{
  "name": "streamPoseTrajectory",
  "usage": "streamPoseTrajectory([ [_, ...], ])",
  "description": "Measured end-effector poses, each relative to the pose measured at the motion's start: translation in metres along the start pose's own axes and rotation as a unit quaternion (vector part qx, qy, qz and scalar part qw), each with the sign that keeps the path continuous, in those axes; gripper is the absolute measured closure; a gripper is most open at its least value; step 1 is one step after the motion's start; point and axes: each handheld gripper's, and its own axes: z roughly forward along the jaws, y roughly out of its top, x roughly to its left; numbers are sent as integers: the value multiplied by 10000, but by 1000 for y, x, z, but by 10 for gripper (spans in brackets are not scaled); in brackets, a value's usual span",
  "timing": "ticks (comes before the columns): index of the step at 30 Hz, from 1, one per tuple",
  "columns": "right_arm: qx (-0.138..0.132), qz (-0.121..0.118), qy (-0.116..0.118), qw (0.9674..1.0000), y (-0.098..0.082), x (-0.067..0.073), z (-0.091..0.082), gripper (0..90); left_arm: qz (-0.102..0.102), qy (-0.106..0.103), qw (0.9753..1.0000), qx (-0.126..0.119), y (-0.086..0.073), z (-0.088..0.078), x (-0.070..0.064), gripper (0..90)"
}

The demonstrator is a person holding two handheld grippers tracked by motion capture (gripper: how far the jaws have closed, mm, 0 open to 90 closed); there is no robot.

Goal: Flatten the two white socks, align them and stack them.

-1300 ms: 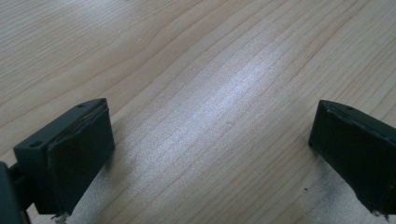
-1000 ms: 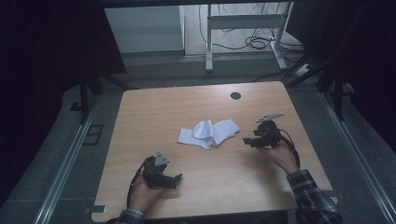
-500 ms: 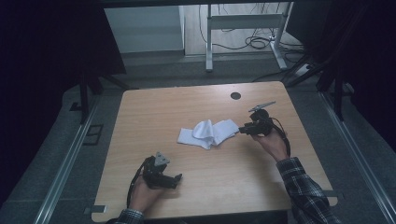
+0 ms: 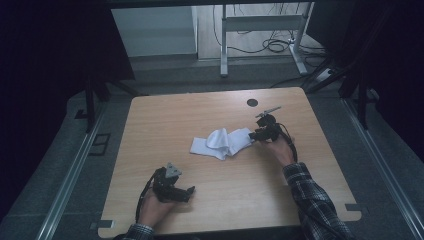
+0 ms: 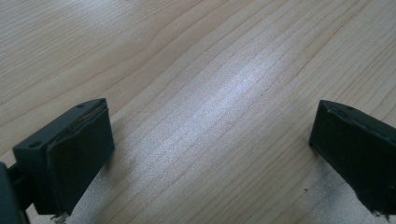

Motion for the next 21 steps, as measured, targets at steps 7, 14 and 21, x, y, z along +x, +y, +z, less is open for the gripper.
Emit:
streamPoseTrajectory([
  [7,41,27,38,10000,-7,-2,9,682,2,2,10000,1,0,0,0,0],
  [14,146,55,-127,9998,-12,-7,-3,804,2,2,10000,0,0,0,0,0],
  [21,14,237,-56,9997,-10,-20,-33,799,2,3,10000,0,0,0,0,0],
])
